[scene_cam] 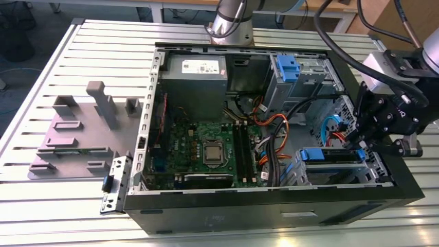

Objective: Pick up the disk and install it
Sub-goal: 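Insert the first disk wire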

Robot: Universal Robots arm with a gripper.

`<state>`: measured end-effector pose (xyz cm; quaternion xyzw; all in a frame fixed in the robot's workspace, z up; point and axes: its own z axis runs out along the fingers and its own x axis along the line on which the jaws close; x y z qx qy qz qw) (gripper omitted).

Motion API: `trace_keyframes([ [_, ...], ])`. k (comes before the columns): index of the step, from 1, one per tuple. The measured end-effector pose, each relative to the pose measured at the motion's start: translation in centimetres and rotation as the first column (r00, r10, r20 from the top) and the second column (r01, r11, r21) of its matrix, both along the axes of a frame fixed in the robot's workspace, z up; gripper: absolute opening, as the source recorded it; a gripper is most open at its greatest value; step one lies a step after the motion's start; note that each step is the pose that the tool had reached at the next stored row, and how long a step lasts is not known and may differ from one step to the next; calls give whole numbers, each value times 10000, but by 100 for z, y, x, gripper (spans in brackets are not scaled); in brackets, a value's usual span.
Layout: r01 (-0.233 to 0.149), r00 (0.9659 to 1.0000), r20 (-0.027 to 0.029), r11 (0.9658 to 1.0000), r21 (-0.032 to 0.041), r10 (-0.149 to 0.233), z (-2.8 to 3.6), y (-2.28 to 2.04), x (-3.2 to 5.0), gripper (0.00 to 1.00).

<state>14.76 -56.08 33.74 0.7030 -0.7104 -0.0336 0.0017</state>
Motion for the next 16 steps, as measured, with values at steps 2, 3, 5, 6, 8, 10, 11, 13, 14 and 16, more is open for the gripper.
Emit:
trace_keyframes([
  [2, 0, 10000, 0, 10000, 20, 0, -10, -10, -15, 19],
  [3, 0, 10000, 0, 10000, 29, 0, -15, -14, -22, 19],
  [5, -1, 10000, 0, 10000, 32, 1, -21, -24, -29, 19],
  [6, -2, 10000, 0, 10000, 35, 2, -25, -29, -29, 19],
  [8, -1, 10000, 0, 10000, 35, 1, -32, -39, -31, 19],
  [10, -2, 10000, 0, 10000, 35, 2, -38, -51, -31, 19],
  [11, -2, 10000, 0, 10000, 35, 2, -40, -57, -32, 19],
  [13, -4, 10000, 0, 10000, 35, 4, -42, -64, -35, 19],
  [14, -7, 10000, 0, 10000, 35, 7, -42, -64, -35, 19],
  [16, -18, 10000, 2, 10000, 35, 18, -42, -64, -36, 19],
])
